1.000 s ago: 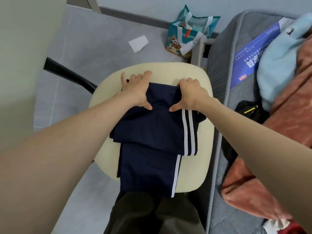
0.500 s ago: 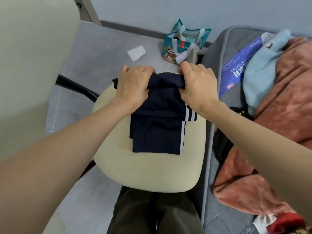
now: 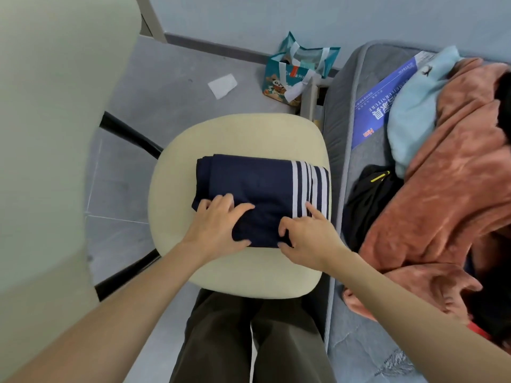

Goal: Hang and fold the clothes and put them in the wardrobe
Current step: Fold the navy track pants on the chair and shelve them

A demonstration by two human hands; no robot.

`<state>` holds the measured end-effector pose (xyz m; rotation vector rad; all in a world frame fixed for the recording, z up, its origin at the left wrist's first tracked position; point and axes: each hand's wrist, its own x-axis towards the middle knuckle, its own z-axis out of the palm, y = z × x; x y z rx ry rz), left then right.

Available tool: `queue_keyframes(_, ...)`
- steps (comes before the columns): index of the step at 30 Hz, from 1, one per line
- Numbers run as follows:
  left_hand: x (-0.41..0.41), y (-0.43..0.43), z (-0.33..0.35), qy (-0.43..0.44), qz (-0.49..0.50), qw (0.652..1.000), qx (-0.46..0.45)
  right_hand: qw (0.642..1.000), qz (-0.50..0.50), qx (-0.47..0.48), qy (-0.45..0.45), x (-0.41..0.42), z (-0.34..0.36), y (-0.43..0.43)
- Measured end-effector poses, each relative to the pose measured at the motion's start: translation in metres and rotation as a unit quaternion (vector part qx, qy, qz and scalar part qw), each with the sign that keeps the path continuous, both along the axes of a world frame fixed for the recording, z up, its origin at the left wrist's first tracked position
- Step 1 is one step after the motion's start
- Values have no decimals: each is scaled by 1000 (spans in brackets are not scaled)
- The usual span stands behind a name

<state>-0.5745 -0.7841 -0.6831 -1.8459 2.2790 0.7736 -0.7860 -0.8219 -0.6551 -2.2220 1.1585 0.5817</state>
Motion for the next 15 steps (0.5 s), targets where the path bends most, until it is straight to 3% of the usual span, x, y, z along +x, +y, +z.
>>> queue_keyframes(3, -3, -3, -2, 93, 99, 981, -139, 958, -141, -178, -173, 8, -2, 5)
queue_keyframes(5, -7, -15, -8, 83, 154, 972, -159, 930, -194, -251, -184, 19, -9, -2)
queue_keyframes(8, -13, -31, -25, 44, 215, 975, -38, 953, -242, -179, -40, 34, -29, -13)
queue_keyframes(11, -18, -30, -51, 90, 267, 957, 74, 959, -267, -96, 24, 37, -57, -8)
queue_keyframes(15, -25, -22, -57, 116, 329, 937, 22, 948, -307, -88, -12, 27, -69, -7)
